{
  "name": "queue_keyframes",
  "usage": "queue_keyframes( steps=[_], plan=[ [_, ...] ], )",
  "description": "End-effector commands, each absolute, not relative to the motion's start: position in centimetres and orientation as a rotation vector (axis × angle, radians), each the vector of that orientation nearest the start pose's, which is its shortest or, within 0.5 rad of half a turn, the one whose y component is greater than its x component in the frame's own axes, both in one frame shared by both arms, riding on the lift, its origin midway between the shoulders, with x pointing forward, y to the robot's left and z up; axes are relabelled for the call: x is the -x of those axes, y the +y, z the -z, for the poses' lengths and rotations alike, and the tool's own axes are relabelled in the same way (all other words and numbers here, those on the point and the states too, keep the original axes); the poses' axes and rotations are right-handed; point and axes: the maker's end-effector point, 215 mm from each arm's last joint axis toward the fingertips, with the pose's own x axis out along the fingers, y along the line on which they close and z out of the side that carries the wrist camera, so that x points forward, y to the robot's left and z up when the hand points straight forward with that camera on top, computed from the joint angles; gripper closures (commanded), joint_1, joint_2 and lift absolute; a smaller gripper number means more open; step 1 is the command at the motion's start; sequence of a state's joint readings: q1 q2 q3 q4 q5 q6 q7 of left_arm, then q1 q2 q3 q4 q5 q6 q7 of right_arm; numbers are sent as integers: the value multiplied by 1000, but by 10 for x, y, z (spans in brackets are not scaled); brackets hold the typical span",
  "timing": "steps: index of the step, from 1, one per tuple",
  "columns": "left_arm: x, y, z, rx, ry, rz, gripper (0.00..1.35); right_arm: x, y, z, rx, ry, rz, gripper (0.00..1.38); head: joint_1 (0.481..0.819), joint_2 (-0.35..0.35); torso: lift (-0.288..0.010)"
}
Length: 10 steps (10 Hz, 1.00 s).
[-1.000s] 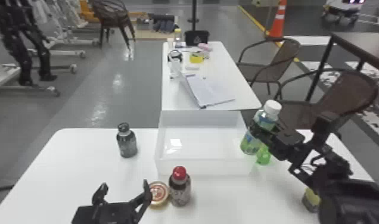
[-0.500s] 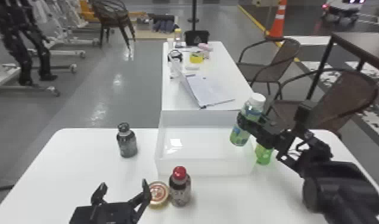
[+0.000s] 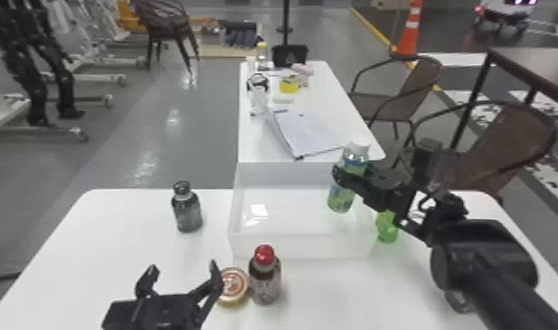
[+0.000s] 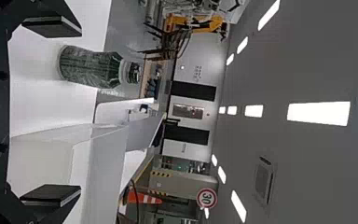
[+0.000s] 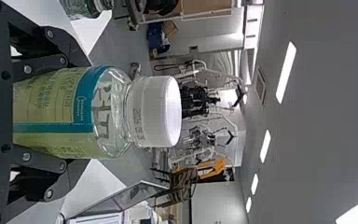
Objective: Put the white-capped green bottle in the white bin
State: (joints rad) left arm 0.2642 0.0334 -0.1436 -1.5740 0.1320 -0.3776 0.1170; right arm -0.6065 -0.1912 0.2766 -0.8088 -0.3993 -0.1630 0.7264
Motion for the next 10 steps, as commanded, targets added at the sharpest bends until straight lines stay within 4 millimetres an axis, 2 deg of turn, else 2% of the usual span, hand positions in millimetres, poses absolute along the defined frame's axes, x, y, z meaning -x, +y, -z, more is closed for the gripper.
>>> queue_keyframes(
  steps=[1, 3, 4, 7, 8, 10],
  plan=[
    [-494, 191, 375, 148, -99, -11, 121, -688, -112, 298, -77, -7, -783, 682, 549, 0, -100],
    [-494, 191, 376, 151, -100, -13, 122, -689, -114, 296, -72, -10, -780, 682, 549, 0, -100],
    [-494, 192, 376, 153, -102, -15, 122, -689, -114, 297, -72, -9, -779, 628, 549, 0, -100],
    [-493, 192, 375, 156, -103, -15, 122, -688, -114, 296, -76, -14, -777, 246, 549, 0, -100],
    [-493, 192, 377, 156, -100, -15, 124, -688, -115, 296, -82, -16, -775, 168, 549, 0, -100],
    [-492, 192, 377, 157, -101, -16, 122, -682, -117, 292, -94, -45, -766, 147, 549, 0, -100]
  ],
)
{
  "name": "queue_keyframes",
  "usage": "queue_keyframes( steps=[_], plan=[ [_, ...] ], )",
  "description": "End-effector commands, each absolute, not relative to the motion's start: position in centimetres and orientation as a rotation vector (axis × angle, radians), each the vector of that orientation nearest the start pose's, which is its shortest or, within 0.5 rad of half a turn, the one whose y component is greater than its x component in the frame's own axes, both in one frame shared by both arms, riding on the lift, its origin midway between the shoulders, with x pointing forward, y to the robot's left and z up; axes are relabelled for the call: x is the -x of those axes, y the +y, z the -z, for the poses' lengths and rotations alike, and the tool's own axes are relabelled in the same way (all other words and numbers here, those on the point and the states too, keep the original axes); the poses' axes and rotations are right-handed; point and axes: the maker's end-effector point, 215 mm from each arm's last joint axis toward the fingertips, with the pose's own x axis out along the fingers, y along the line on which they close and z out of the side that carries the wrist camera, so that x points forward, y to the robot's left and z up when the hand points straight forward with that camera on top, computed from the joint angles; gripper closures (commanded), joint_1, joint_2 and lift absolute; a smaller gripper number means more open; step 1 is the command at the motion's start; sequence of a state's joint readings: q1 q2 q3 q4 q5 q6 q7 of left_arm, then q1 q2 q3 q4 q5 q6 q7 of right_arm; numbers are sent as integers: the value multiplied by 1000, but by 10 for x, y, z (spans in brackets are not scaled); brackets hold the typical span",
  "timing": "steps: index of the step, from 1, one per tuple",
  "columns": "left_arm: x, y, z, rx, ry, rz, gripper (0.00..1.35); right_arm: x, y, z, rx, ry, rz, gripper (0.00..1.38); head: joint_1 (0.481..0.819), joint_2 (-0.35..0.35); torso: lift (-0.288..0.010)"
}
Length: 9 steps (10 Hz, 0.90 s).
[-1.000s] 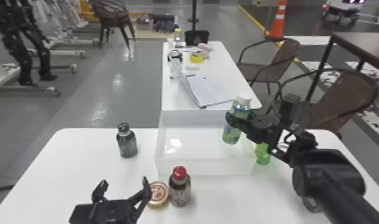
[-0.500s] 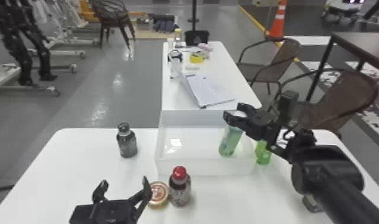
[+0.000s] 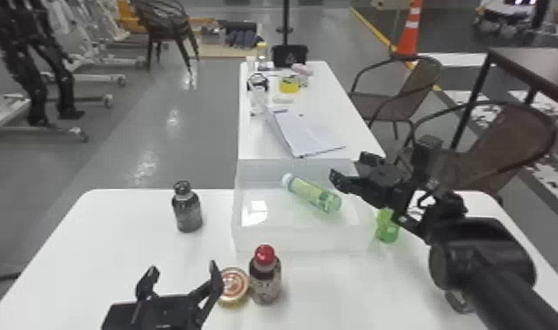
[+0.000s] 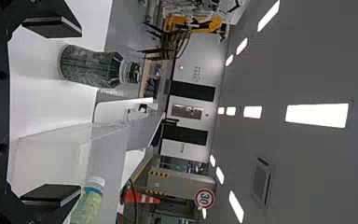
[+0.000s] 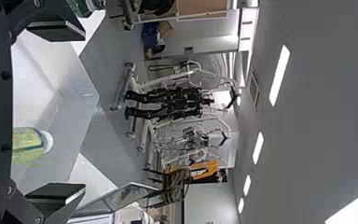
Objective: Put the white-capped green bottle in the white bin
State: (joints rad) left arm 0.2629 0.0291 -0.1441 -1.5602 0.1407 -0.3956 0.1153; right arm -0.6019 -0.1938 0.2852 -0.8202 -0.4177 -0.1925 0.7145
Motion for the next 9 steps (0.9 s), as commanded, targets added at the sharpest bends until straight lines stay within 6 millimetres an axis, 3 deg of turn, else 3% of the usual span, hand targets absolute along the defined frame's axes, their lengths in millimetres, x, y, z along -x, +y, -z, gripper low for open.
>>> queue_keyframes(
  steps=[1, 4, 6, 7, 9],
  plan=[
    [-491, 193, 377, 157, -101, -17, 122, -674, -125, 287, -98, -78, -740, 147, 549, 0, -100],
    [-490, 197, 375, 160, -111, -32, 122, -621, -161, 266, -95, -184, -584, 145, 549, 0, -100],
    [-490, 198, 374, 160, -116, -35, 125, -577, -189, 273, -86, -194, -472, 145, 549, 0, -100],
    [-490, 197, 373, 162, -118, -36, 125, -559, -206, 279, -104, -188, -401, 145, 549, 0, -100],
    [-489, 199, 371, 158, -124, -36, 125, -521, -226, 322, -165, -97, -310, 151, 549, 0, -100]
  ],
)
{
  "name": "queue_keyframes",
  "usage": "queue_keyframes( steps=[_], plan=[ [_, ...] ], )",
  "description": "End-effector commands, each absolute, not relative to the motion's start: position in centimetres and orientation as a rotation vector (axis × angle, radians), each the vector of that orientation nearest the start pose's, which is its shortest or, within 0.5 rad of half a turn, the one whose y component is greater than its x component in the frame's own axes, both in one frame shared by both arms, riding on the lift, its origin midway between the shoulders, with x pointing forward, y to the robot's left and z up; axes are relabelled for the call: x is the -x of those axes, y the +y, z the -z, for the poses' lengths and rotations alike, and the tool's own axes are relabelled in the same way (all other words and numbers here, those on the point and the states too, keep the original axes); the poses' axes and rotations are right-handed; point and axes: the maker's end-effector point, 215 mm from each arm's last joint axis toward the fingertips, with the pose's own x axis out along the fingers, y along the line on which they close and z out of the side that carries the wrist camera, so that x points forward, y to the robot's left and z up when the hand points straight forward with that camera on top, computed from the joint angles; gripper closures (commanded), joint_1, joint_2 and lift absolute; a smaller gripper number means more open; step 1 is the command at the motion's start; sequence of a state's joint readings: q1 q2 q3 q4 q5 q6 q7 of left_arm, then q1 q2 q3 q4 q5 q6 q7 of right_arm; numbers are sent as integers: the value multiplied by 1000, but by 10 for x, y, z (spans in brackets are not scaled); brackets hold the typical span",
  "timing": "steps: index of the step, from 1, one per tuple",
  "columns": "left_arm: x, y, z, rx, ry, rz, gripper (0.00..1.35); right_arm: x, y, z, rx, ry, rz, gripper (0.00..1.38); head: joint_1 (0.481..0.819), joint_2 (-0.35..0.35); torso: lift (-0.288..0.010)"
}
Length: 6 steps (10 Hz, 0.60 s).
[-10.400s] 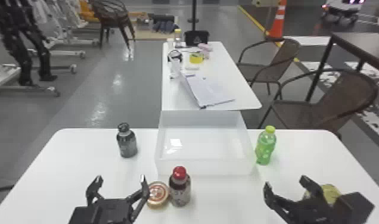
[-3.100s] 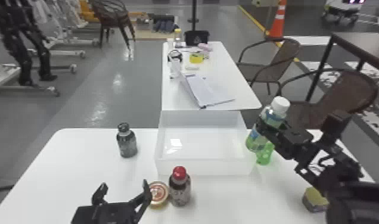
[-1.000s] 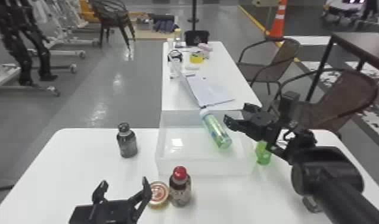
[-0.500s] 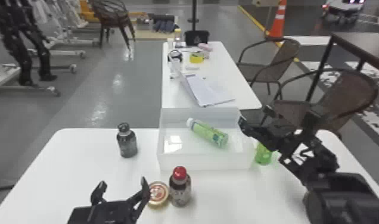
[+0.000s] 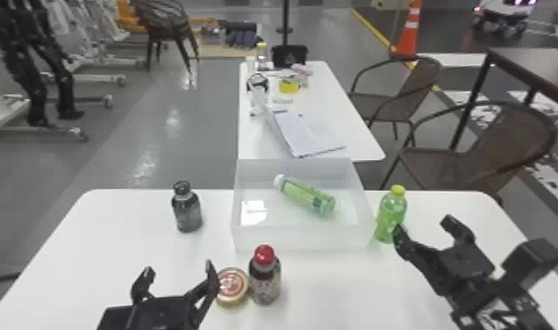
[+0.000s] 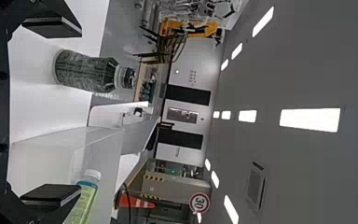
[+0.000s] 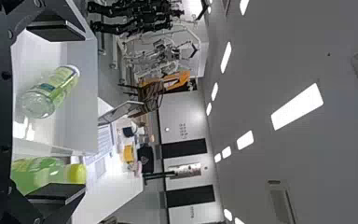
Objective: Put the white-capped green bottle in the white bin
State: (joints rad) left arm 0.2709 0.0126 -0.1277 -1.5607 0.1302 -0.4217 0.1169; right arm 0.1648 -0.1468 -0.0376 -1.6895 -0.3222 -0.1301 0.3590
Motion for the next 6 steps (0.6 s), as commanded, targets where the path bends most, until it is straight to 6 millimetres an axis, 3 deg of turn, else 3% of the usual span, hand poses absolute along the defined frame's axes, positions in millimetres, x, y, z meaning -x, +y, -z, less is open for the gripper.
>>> queue_keyframes(
  steps=[1, 4, 6],
  plan=[
    [-488, 199, 373, 159, -121, -38, 125, -503, -235, 333, -150, -75, -292, 151, 549, 0, -100],
    [-485, 200, 376, 156, -114, -41, 125, -462, -232, 382, -154, 80, -286, 145, 549, 0, -100],
    [-485, 201, 376, 152, -115, -41, 125, -462, -227, 384, -158, 74, -272, 151, 549, 0, -100]
  ],
)
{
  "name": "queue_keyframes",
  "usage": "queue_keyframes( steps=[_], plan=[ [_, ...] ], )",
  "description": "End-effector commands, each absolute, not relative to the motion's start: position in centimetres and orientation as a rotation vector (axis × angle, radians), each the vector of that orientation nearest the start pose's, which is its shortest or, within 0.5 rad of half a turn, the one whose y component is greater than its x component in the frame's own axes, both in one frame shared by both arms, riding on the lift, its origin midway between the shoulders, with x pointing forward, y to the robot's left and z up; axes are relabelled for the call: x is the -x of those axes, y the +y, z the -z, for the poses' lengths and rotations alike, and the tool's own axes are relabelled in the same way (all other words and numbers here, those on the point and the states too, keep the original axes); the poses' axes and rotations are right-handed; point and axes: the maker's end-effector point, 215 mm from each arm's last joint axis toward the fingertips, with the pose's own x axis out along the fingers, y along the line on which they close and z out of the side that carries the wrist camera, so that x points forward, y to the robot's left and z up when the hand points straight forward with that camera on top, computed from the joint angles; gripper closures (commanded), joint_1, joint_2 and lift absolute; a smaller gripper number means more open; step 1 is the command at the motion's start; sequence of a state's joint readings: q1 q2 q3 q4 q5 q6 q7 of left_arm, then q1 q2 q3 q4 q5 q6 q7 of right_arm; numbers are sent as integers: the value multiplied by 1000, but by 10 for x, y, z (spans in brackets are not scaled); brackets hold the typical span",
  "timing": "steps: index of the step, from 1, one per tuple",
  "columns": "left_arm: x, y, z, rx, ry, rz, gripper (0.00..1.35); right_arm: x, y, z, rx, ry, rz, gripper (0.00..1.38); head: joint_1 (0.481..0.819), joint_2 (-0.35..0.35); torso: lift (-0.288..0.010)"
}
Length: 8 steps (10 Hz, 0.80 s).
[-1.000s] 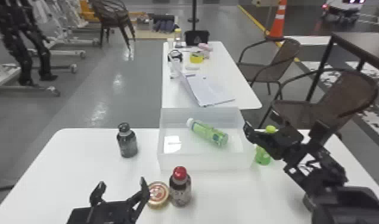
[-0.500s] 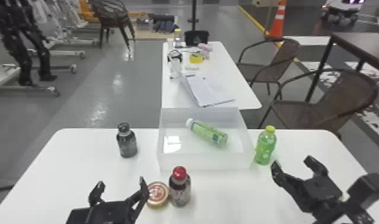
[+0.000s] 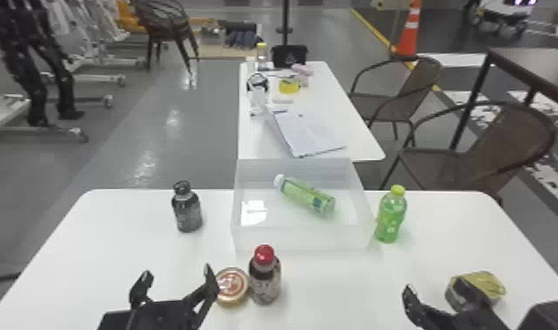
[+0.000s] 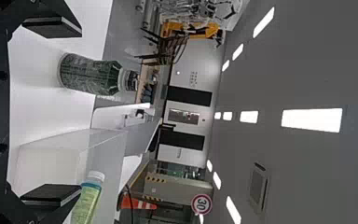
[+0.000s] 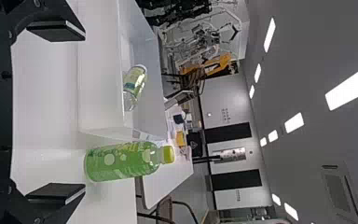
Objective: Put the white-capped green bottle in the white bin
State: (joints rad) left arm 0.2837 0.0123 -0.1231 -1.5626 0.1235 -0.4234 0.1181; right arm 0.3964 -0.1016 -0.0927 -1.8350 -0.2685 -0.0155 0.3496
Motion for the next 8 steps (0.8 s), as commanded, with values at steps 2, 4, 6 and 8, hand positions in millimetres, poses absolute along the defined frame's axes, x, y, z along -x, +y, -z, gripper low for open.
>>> queue_keyframes(
  steps=[2, 4, 6, 8],
  plan=[
    [-484, 201, 377, 153, -113, -43, 125, -463, -228, 385, -146, 77, -270, 153, 549, 0, -100],
    [-484, 201, 377, 152, -113, -43, 125, -464, -229, 386, -149, 78, -265, 154, 549, 0, -100],
    [-484, 201, 377, 152, -112, -43, 125, -465, -228, 384, -141, 73, -264, 154, 549, 0, -100],
    [-485, 201, 376, 150, -114, -44, 125, -465, -230, 381, -135, 63, -255, 154, 549, 0, -100]
  ],
)
